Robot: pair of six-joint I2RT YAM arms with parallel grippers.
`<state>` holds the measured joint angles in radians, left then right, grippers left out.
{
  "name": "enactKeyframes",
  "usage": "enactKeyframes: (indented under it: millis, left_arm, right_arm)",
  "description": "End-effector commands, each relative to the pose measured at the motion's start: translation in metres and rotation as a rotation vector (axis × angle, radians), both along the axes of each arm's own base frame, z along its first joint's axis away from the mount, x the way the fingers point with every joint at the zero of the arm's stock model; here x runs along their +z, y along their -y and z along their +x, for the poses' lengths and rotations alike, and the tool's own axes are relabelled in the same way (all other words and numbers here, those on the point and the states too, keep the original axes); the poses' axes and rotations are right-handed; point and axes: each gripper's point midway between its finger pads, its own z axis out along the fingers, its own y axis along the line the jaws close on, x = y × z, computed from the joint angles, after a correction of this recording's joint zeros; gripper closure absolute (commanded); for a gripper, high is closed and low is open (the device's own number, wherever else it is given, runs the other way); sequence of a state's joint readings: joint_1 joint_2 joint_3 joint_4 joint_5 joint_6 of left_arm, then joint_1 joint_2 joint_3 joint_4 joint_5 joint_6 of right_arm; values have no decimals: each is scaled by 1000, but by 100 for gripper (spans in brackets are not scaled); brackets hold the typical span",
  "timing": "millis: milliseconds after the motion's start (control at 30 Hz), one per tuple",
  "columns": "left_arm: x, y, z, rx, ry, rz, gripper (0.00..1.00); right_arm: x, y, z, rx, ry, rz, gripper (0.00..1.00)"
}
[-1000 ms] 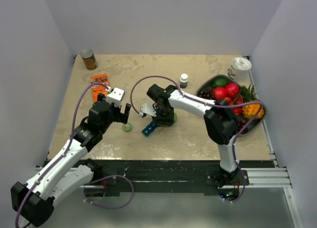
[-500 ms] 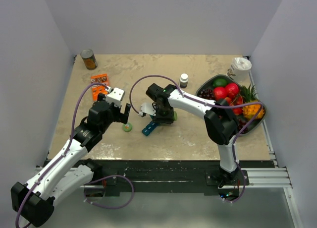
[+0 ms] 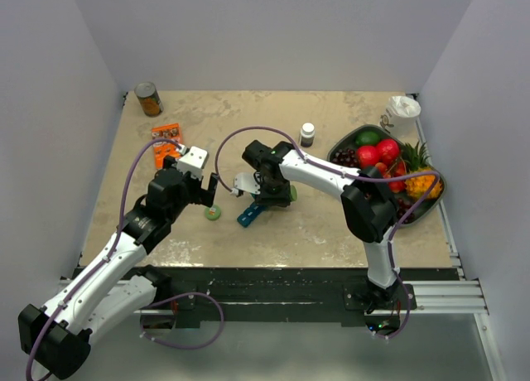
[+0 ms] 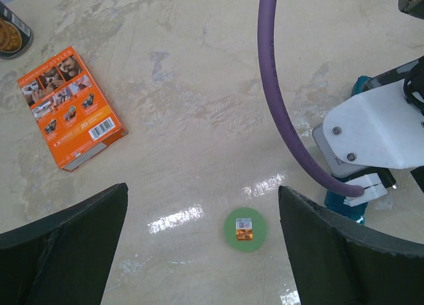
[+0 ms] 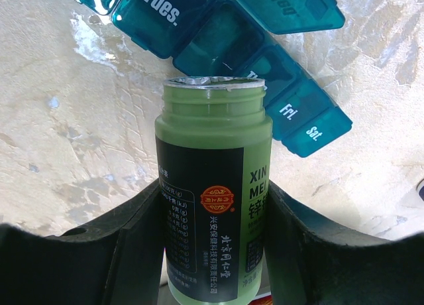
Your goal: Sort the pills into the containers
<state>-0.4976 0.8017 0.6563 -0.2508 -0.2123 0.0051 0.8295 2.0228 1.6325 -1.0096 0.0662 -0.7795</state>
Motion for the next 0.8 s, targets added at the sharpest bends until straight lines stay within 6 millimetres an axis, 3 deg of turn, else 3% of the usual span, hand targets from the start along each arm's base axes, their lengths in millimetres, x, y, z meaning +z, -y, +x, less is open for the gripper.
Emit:
enactKeyframes:
  millis: [0, 767]
  left_arm:
    - [15, 0, 5, 0, 56, -17, 0]
    - [16, -29, 9, 139, 61, 14, 0]
  right_arm:
    - [13, -6, 6, 24, 40, -4, 98]
    - [12, -7, 9, 31, 49, -33, 98]
